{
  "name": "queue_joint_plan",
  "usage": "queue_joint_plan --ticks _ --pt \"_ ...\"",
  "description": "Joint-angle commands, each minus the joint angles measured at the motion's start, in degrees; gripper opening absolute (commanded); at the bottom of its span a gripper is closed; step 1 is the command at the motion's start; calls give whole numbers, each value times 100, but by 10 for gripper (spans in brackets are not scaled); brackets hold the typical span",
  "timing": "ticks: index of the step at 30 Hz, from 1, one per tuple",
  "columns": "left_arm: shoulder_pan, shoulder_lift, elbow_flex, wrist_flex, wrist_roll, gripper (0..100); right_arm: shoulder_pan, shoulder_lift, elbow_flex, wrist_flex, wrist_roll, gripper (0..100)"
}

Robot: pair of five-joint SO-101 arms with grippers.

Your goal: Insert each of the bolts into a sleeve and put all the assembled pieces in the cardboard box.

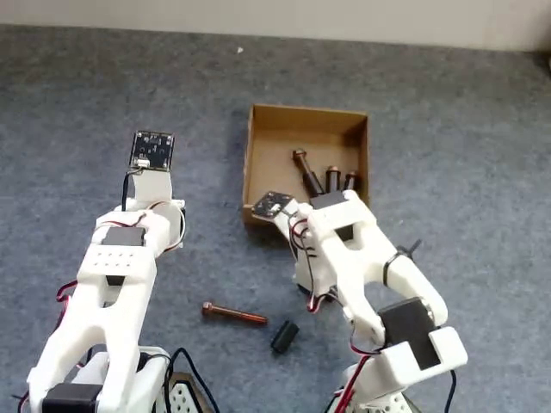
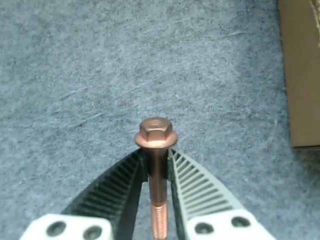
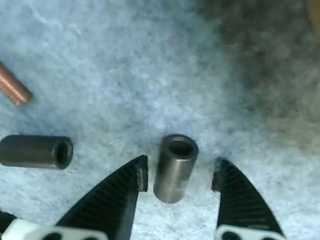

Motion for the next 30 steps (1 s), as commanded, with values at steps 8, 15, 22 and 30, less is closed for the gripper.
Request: queue_joint_plan --ticks 8,15,22,30 --pt "-66 -207 -31 -97 35 6 198 22 13 -4 167 5" --pt "-66 -207 -31 -79 26 6 180 -2062 409 171 281 4" --pt "-66 -259 -48 -70 26 6 101 -3996 1631 -1138 -536 4" --pt "-31 -1516 -602 738 53 6 -233 -5279 2501 -1895 -1011 4"
